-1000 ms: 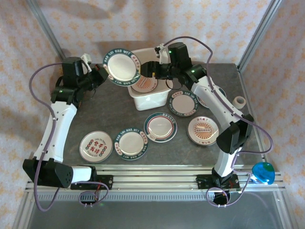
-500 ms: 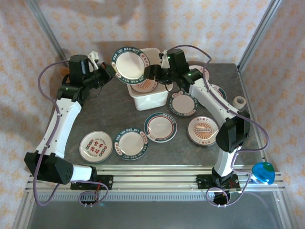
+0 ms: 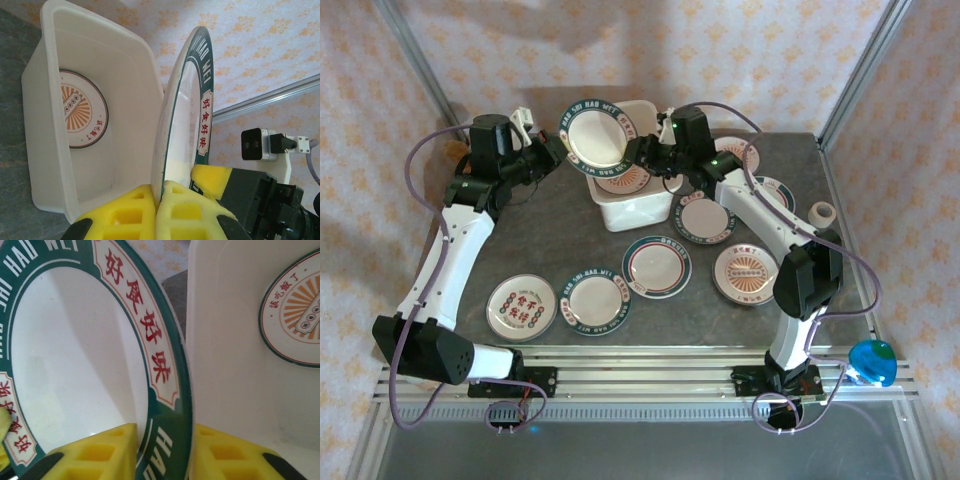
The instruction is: Place the plates into the plastic bin on the countertop
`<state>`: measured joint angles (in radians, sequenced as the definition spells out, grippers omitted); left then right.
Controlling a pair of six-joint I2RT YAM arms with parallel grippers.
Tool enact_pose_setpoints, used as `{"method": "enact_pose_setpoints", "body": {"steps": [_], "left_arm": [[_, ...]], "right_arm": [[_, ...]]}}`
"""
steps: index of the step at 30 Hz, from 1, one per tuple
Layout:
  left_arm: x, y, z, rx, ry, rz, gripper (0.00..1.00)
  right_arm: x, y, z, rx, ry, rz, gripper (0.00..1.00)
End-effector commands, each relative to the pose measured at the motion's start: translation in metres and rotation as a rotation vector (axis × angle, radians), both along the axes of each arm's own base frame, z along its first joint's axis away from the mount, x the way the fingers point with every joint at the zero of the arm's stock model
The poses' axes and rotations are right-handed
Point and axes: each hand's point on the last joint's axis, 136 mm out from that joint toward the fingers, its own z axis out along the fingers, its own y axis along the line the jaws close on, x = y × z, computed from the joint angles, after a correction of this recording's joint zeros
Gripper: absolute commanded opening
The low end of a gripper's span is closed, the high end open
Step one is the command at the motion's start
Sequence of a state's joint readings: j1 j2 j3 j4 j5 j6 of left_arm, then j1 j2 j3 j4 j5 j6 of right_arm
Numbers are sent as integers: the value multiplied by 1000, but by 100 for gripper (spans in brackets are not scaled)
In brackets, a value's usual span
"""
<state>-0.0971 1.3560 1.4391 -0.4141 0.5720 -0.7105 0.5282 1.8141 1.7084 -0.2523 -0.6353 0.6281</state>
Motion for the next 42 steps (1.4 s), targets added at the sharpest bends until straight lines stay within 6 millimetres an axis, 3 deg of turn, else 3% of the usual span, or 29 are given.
{"method": "enact_pose_setpoints", "body": {"steps": [1,7,13,21,28,36,42], "left_arm": [[2,-8,31,-35,-101,-28,0],[4,-8,24,-31,-80,-28,0],[6,-7,15,-18,-47,-27,0],[2,-2,12,36,-39,-15,36],[3,0,15,69,-54,-19,58],[0,20,9,216,-65,15,63],[8,32,-7,264,-81,8,64]], "right_arm": [[-5,-2,36,101,-46,-14,25],[-6,-6,40,123,-51,-33,5],[-7,-5,41,147,-51,-38,0],[2,-13,43,179,-30,-117,0],[16,-25,41,259,-7,-252,0],[43,-63,15,225,37,-550,0],[62,-65,-7,174,94,-682,0]]}}
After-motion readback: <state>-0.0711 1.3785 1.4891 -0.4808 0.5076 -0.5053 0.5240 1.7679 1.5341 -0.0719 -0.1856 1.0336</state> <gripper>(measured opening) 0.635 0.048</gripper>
